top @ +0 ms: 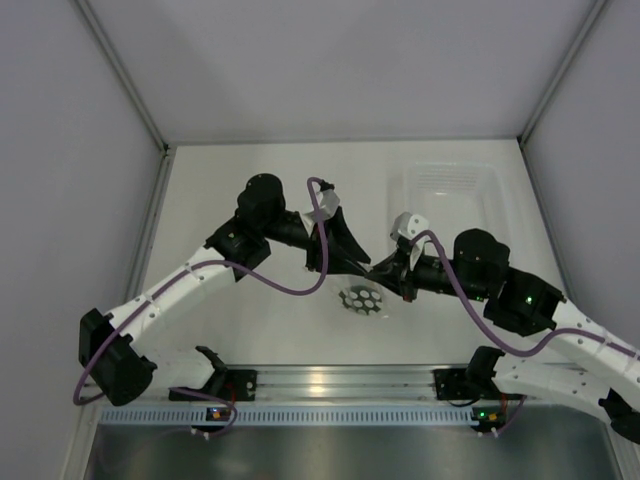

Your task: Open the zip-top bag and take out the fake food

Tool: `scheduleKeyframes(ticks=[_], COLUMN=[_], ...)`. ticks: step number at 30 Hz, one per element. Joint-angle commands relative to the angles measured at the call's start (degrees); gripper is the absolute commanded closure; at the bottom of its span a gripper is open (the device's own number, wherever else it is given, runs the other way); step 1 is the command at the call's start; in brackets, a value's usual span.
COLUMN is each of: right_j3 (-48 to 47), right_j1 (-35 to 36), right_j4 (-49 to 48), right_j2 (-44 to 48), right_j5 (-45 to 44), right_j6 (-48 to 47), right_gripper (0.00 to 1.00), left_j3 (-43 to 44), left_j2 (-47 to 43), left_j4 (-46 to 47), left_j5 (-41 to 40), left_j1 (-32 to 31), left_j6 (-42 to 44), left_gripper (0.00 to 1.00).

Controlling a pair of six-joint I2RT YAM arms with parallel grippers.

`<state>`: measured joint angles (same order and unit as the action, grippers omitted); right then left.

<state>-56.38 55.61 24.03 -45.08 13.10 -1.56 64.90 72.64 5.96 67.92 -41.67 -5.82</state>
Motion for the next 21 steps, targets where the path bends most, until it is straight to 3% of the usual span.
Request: scheduleKeyframes(ticks=[1, 5, 8, 10, 12, 21], right_j3=[-2.77, -3.12, -3.30, -3.12, -3.03, -3.21], right_j1=[-0.33, -0.33, -0.24, -0.24, -0.33, -0.33], right_j4=[-1.44, -1.27, -1.53, -1.62, -1.97, -0.22], right_j2=[0.52, 0.52, 0.61, 0.78, 0.96, 2.19], right_j5=[-0.18, -0.45, -0.80, -1.06, -1.06, -3.78], right_j6=[-1.07, -0.99, -0.64, -0.28, -0.02, -0.46], right_gripper=[1.00, 1.00, 1.00, 1.00, 1.00, 1.00], left_j3=[-0.57, -0.30, -0.13, -0.22, -0.22, -2.32], left_j2=[-0.13, 0.48, 0.66, 0.75, 0.75, -0.31], left_j4=[1.69, 1.78, 1.78, 1.78, 1.78, 1.87], left_j5=[1.07, 1.25, 1.42, 1.25, 1.16, 2.73], left_j1=[-0.17, -0.17, -0.25, -0.25, -0.25, 0.10], left_j6=[1.17, 1.08, 1.08, 1.25, 1.52, 3.63], left_gripper=[0.65, 0.72, 0.84, 0.85, 1.00, 1.00])
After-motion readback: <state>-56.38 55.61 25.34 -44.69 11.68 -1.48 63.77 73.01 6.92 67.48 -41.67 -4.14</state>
